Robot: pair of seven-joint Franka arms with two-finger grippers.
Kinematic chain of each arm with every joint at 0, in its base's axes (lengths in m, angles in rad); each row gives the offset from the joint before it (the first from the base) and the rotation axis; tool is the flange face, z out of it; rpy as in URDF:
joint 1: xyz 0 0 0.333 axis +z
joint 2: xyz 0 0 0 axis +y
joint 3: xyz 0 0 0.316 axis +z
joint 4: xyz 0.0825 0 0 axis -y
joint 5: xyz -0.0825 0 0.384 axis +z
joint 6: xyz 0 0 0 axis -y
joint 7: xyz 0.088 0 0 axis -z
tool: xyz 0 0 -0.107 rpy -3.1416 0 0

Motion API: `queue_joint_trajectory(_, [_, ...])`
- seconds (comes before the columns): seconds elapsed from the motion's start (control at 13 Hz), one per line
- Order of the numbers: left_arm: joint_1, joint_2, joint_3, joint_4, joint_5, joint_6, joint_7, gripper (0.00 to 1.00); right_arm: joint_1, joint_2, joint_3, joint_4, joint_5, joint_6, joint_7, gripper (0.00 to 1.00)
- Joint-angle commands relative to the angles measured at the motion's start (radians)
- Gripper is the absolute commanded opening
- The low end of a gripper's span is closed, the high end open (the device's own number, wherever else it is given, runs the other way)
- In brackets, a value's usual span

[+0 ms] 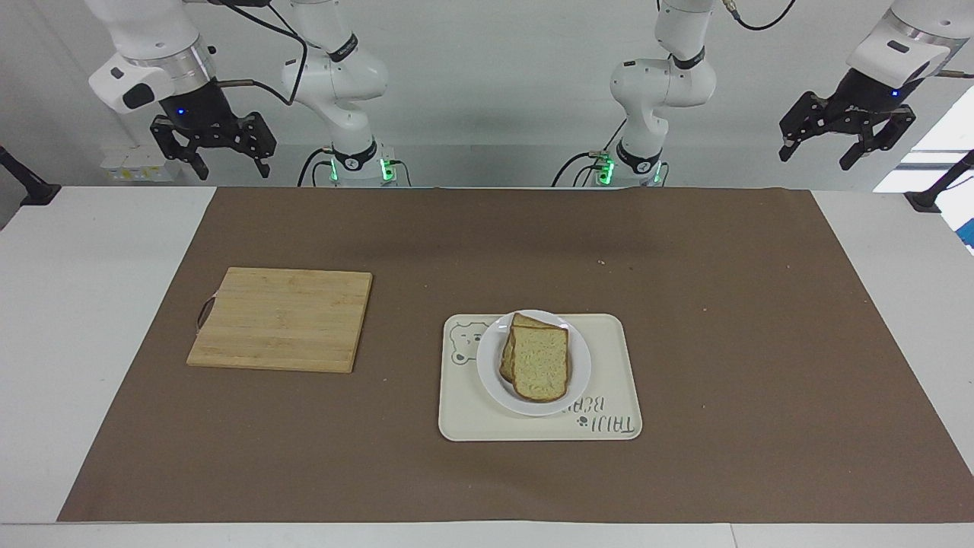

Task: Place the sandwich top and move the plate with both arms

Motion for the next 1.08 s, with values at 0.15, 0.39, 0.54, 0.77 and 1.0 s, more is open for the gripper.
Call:
queue_joint_trajectory(0.15, [-0.011,-0.021,-0.023,-0.026,0.019,0.004,-0.088,1.00,-0.009,0.008,0.003,0.017,0.017,-0.007,-0.026,1.00])
queue_joint_trajectory(0.39, [-0.011,-0.033,-0.025,-0.047,0.019,0.039,-0.089,1.00,-0.009,0.008,0.003,0.017,0.017,-0.007,-0.026,1.00])
queue_joint_trajectory(0.54, [-0.012,-0.033,-0.031,-0.049,0.019,0.053,-0.088,1.00,-0.009,0.008,0.003,0.017,0.017,-0.007,-0.026,1.00])
queue_joint_trajectory(0.77, [-0.012,-0.033,-0.031,-0.049,0.019,0.051,-0.089,1.00,-0.009,0.008,0.003,0.017,0.019,-0.007,-0.026,1.00])
queue_joint_trajectory(1.0, [-0.011,-0.034,-0.031,-0.050,0.016,0.051,-0.093,1.00,-0.009,0.008,0.003,0.017,0.017,-0.007,-0.026,1.00])
